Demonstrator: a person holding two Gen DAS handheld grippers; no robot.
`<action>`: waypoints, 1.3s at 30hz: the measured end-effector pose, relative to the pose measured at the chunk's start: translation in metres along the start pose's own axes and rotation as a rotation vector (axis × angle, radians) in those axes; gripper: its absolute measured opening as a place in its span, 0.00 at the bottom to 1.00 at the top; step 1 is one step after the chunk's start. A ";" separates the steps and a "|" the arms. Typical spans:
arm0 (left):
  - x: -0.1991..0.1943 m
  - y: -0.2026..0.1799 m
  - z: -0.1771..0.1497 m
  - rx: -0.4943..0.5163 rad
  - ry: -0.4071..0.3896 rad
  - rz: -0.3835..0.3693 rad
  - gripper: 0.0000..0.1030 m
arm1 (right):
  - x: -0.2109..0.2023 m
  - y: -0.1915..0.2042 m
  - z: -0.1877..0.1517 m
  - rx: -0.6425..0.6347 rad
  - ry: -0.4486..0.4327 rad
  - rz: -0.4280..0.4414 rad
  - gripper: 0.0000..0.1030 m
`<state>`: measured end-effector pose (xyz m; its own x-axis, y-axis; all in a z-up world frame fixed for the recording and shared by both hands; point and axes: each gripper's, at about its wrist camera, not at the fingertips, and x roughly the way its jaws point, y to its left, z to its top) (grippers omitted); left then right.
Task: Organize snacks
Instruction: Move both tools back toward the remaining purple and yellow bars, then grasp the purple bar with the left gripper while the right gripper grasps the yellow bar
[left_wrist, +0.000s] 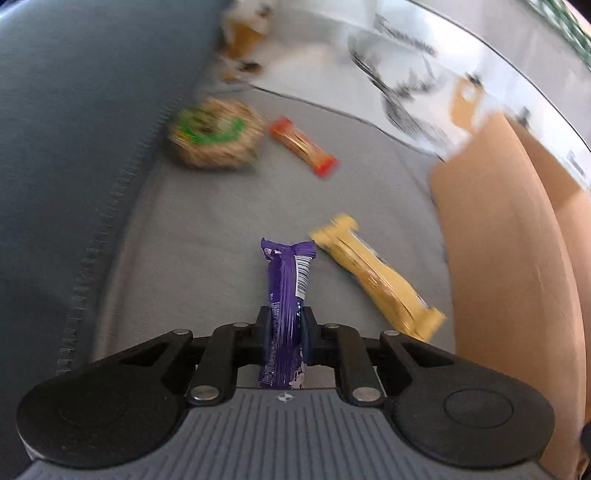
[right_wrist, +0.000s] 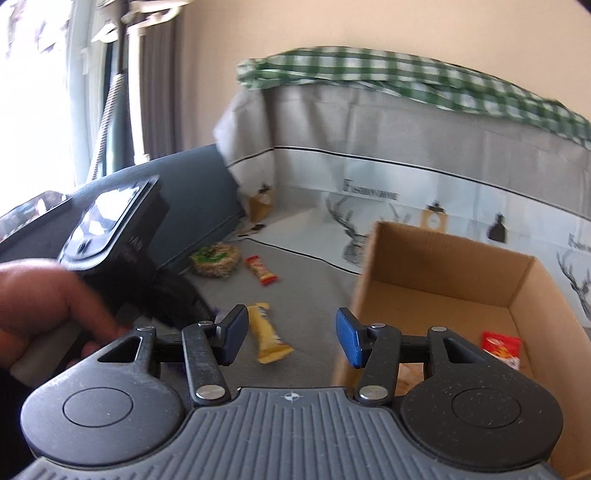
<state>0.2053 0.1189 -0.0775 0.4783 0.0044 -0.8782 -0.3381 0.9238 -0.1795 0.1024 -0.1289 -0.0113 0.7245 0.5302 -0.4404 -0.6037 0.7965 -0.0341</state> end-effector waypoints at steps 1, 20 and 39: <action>-0.003 0.006 0.001 -0.022 0.003 0.004 0.16 | 0.003 0.006 -0.001 -0.011 -0.002 0.010 0.53; 0.000 0.036 0.007 0.054 0.243 0.111 0.22 | 0.133 0.045 -0.003 -0.007 0.108 -0.131 0.50; -0.004 0.036 0.008 0.052 0.233 0.125 0.23 | 0.161 0.042 -0.017 0.166 0.314 0.031 0.15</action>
<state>0.1979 0.1551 -0.0772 0.2341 0.0370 -0.9715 -0.3377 0.9402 -0.0456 0.1879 -0.0147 -0.0991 0.5537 0.4606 -0.6938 -0.5432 0.8312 0.1183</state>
